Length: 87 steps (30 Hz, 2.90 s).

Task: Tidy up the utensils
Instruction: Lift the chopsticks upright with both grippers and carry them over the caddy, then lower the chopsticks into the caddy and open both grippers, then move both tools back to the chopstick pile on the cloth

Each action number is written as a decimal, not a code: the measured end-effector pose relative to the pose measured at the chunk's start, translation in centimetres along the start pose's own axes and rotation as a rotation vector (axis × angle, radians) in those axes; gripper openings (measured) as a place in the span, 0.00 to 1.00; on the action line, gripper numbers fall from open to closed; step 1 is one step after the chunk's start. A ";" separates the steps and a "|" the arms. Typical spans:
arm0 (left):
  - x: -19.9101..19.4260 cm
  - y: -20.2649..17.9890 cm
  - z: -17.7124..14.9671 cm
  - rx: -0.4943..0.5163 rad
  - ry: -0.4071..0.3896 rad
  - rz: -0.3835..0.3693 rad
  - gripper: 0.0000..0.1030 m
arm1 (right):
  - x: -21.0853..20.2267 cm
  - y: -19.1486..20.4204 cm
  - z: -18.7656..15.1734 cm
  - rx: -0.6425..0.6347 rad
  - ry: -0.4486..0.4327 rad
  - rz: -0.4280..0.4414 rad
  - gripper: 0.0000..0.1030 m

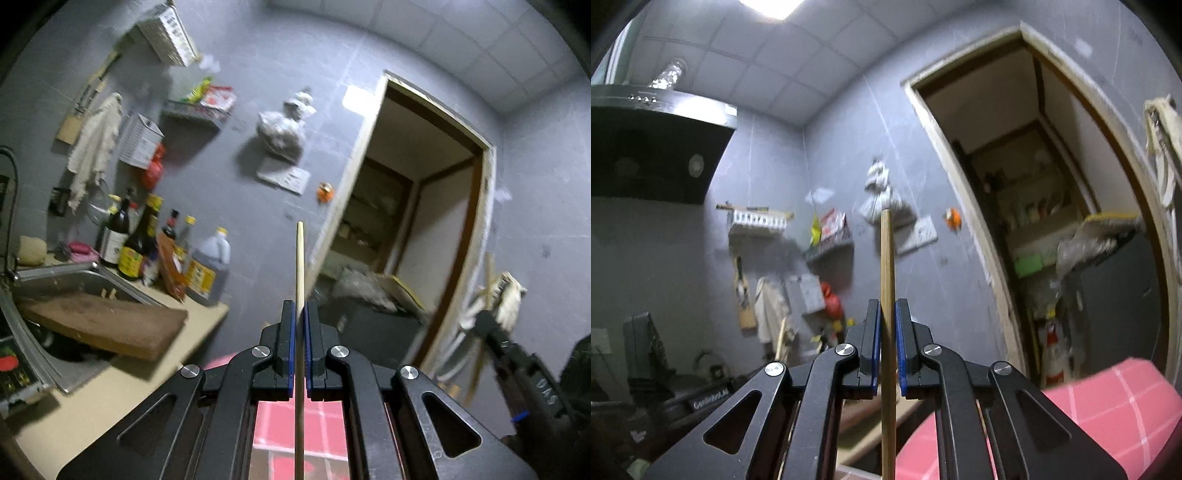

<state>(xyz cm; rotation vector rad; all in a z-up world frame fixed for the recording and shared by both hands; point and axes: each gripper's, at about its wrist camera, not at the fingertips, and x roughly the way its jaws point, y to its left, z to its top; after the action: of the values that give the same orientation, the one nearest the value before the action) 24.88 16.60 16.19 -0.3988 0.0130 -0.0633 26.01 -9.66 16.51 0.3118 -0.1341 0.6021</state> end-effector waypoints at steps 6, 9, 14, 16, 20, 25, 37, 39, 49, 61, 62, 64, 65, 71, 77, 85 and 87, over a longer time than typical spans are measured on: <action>0.9 1.6 -0.8 0.019 -0.052 0.058 0.02 | 0.8 0.4 -0.9 -0.056 -0.058 -0.055 0.06; 1.3 1.9 -1.6 0.012 -0.054 0.067 0.02 | 1.2 0.2 -1.6 -0.072 -0.056 -0.077 0.05; 1.7 2.2 -3.1 -0.001 -0.066 0.100 0.02 | 1.6 -0.1 -2.6 -0.092 -0.040 -0.097 0.05; 1.9 2.1 -3.5 0.009 -0.062 0.110 0.02 | 1.7 -0.2 -3.1 -0.098 -0.031 -0.100 0.05; 2.1 1.9 -4.5 0.027 -0.045 0.113 0.02 | 1.6 -0.4 -3.9 -0.110 -0.009 -0.100 0.05; 2.1 1.7 -5.5 0.052 -0.016 0.099 0.02 | 1.5 -0.5 -4.8 -0.118 0.026 -0.099 0.05; 1.7 1.3 -7.8 0.104 0.078 0.069 0.02 | 0.4 -0.3 -6.1 -0.123 0.133 -0.093 0.06; 1.7 1.3 -8.1 0.106 0.097 0.071 0.02 | 0.3 -0.3 -6.3 -0.123 0.155 -0.090 0.06; 1.4 1.0 -9.1 0.113 0.172 0.081 0.02 | -0.6 -0.2 -7.2 -0.129 0.226 -0.089 0.06; 0.0 0.5 -8.5 0.089 0.193 0.065 0.05 | -1.7 -0.1 -6.6 -0.164 0.232 -0.102 0.21; -0.2 0.3 -8.4 0.089 0.190 0.061 0.06 | -1.8 -0.1 -6.5 -0.166 0.224 -0.101 0.24; -0.4 0.1 -8.1 0.090 0.185 0.057 0.08 | -2.1 -0.1 -6.0 -0.173 0.209 -0.103 0.24; -0.6 -0.1 -8.0 0.091 0.182 0.054 0.11 | -2.3 -0.1 -5.7 -0.177 0.200 -0.104 0.25; -1.4 -1.5 -7.4 0.097 0.170 0.022 0.28 | -3.7 -0.6 -3.9 -0.172 0.150 -0.119 0.49; -2.5 -3.6 -7.0 0.109 0.156 -0.023 0.48 | -6.2 -2.1 -2.0 -0.182 0.120 -0.155 0.70; -3.9 -7.1 -7.6 0.133 0.147 -0.077 0.75 | -10.6 -4.2 0.2 -0.212 0.103 -0.233 0.91; -4.2 -8.0 -8.1 0.140 0.152 -0.101 0.80 | -11.7 -4.8 0.7 -0.216 0.104 -0.252 0.98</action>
<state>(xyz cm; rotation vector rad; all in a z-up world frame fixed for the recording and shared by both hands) 20.04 6.34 11.86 -0.2542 0.1379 -0.1929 19.21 -19.87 13.49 0.0851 -0.0571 0.3487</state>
